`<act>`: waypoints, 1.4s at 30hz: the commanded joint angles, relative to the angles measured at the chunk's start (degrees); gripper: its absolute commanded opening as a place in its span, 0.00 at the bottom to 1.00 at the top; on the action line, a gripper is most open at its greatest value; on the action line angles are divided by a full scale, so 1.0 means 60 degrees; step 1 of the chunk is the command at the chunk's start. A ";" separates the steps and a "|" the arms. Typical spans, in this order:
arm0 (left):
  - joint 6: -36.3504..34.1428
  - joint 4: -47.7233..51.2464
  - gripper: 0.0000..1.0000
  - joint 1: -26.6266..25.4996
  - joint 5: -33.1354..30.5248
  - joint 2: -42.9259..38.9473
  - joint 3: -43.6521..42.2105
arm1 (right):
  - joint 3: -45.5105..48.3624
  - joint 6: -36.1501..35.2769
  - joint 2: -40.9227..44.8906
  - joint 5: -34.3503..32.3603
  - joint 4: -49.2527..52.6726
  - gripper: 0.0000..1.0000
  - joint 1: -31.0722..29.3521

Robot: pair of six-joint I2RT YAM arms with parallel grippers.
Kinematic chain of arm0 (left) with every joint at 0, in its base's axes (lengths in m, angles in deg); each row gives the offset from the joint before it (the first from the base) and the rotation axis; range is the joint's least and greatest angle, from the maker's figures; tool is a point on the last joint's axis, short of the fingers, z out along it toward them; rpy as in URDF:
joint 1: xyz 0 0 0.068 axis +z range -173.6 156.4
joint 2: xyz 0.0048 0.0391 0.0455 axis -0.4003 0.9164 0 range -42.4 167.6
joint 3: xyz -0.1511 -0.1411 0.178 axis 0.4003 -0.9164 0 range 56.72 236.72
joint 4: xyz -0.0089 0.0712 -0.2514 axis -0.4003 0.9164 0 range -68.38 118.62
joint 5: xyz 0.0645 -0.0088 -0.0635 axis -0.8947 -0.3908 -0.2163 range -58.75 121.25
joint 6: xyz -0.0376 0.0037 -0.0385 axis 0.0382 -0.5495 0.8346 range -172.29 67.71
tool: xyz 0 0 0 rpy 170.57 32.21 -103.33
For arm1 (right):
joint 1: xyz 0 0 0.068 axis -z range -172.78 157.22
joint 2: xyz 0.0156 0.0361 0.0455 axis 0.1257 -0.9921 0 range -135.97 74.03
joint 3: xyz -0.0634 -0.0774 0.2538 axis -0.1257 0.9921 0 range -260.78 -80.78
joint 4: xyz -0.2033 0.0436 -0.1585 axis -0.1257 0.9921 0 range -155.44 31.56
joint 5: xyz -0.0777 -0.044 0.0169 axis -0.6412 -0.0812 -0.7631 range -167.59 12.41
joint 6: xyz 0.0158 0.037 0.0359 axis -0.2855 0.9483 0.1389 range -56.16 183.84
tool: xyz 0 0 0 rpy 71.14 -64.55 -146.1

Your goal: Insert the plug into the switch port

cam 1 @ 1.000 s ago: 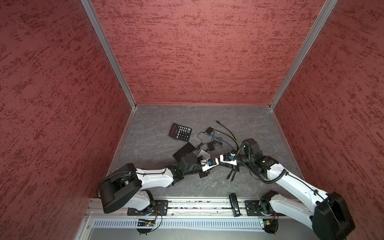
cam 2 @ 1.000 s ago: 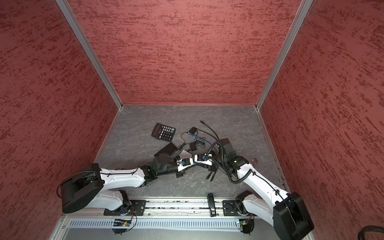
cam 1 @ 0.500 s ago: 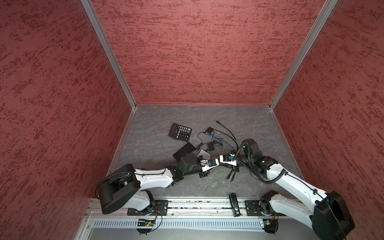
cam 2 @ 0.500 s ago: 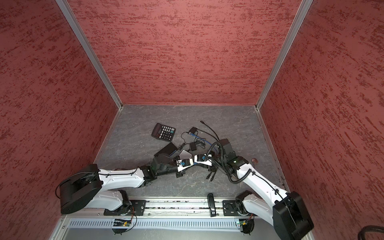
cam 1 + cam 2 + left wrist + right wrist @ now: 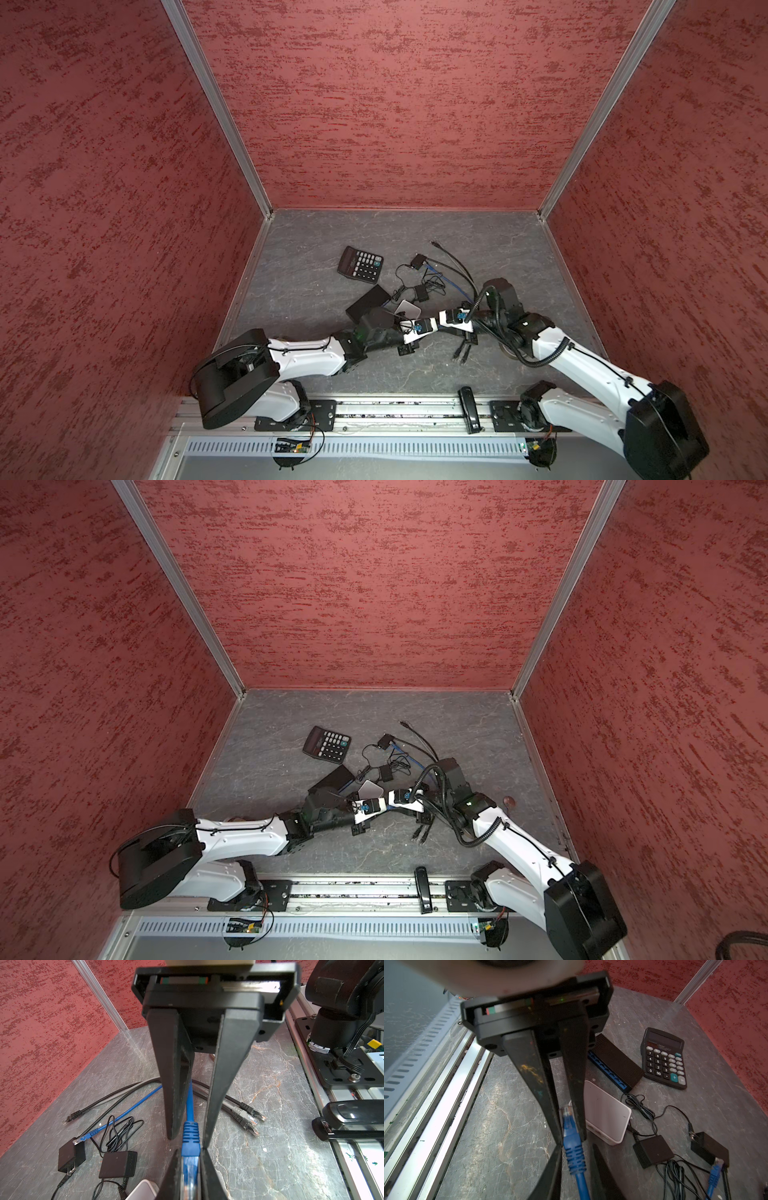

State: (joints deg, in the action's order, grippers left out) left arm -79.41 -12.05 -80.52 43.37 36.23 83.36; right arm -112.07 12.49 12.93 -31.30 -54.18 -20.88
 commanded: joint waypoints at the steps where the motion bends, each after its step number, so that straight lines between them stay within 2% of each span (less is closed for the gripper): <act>1: -0.0110 -0.0130 0.10 -0.0038 0.0133 -0.0186 -0.0059 | 0.0118 -0.0051 -0.0069 0.0562 -0.0198 0.19 -0.0107; 8: -0.0096 -0.0309 0.14 -0.0023 -0.0096 -0.0152 -0.0143 | 0.0385 0.0133 -0.0144 0.0393 -0.0697 0.07 -0.0164; 12: 0.0135 -0.0399 0.23 0.0076 -0.0440 -0.0114 -0.0238 | 0.0974 0.0688 0.0089 0.0022 -0.1828 0.01 -0.0209; 15: 0.0398 -0.0580 0.28 0.0198 -0.0554 -0.0206 -0.0407 | 0.1321 0.1056 0.0355 -0.0345 -0.2492 0.00 -0.0224; 18: 0.0568 -0.0652 0.47 0.0299 -0.0782 -0.0349 -0.0512 | 0.1366 0.1412 0.0457 -0.0712 -0.2626 0.00 -0.0217; 21: 0.0845 -0.0545 0.51 0.0515 -0.0882 -0.0602 -0.0568 | 0.1155 0.1873 0.0345 -0.1054 -0.2479 0.00 -0.0226; 23: 0.1127 -0.0506 0.58 0.0718 -0.1055 -0.0826 -0.0626 | 0.1073 0.2411 0.0289 -0.1217 -0.2648 0.00 -0.0264; 27: 0.1624 -0.0168 0.61 0.1058 -0.1395 -0.1355 -0.0604 | 0.1180 0.3944 0.0215 -0.1691 -0.3660 0.00 -0.0456; 33: 0.2495 0.0942 0.69 0.1665 -0.1755 -0.1909 -0.0280 | 0.1685 0.4987 0.0031 -0.3007 -0.4966 0.00 -0.1235; 38: 0.3206 0.2141 0.69 0.1996 -0.1903 -0.1814 0.0077 | 0.2162 0.5763 -0.0410 -0.4229 -0.5754 0.00 -0.1907; 42: 0.3745 0.2368 0.69 0.2062 -0.2019 -0.1405 0.0128 | 0.2882 0.6542 -0.0884 -0.4907 -0.7062 0.00 -0.2185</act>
State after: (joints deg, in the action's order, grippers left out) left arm -60.72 -1.54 -68.52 32.25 26.11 83.10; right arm -96.53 46.41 8.98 -55.02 -89.15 -33.05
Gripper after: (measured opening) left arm 0.690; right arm 0.133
